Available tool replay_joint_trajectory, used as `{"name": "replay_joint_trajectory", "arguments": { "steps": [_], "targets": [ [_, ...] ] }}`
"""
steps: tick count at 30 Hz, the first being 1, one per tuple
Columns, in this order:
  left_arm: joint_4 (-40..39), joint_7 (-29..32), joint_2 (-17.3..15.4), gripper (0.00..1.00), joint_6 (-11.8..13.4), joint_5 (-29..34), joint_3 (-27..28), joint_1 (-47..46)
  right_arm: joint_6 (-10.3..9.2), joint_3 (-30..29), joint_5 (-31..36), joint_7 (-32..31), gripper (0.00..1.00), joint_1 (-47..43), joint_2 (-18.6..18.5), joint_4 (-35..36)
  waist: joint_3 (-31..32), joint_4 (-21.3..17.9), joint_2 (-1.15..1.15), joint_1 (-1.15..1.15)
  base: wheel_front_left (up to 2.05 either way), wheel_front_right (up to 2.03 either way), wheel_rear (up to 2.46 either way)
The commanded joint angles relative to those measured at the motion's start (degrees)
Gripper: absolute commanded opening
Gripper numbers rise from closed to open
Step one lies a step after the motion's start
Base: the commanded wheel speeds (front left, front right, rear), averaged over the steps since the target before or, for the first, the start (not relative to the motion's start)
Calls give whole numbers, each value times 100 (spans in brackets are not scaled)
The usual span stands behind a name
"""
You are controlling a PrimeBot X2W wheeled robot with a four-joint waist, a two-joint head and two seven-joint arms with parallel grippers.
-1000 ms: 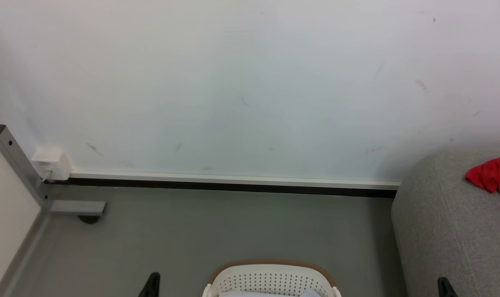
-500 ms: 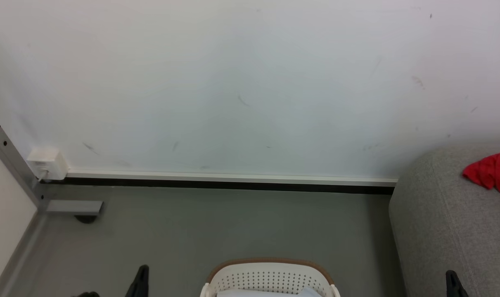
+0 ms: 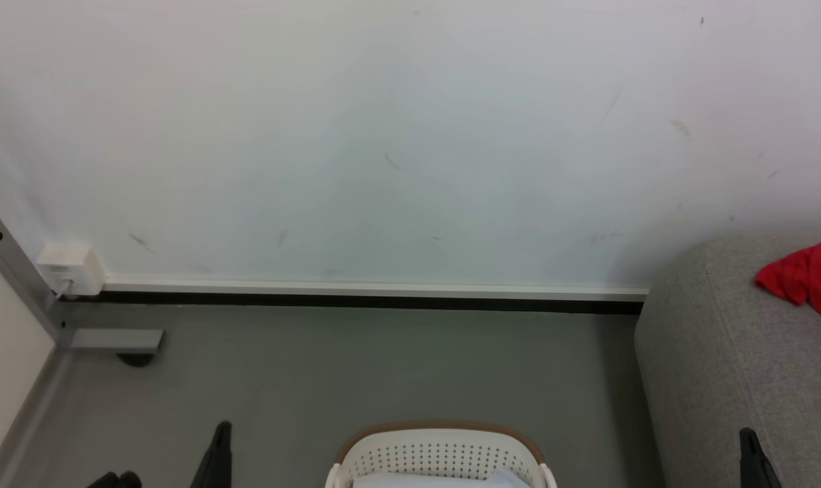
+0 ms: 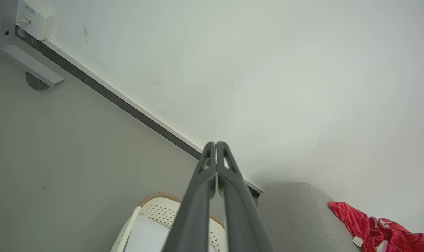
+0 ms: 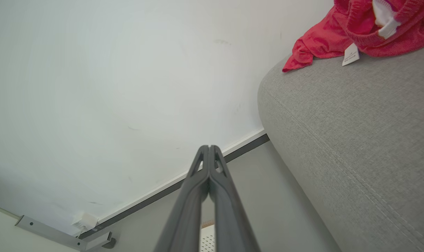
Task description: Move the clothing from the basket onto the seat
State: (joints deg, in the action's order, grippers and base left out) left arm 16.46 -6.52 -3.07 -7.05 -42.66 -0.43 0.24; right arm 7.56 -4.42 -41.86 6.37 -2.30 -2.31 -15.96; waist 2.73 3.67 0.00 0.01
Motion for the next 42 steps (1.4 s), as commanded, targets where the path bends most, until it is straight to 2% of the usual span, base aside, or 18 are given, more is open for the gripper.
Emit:
{"name": "replay_joint_trajectory", "arguments": {
  "steps": [1,20,42],
  "targets": [
    [-88,36,-21,0,-21,-167,43,-142,-4,-34,-148,-36,0,155,-51,87,-2,-3,0,0,0,0,0],
    [-140,402,-13,0,-32,-1540,235,-300,-6,-85,-1541,-395,0,370,-60,125,-63,-79,0,0,0,0,0],
    [-185,752,-5,0,-45,-2833,418,-446,-8,-137,-2874,-740,0,565,-69,156,-133,-168,0,0,0,0,0]
  ]
}}
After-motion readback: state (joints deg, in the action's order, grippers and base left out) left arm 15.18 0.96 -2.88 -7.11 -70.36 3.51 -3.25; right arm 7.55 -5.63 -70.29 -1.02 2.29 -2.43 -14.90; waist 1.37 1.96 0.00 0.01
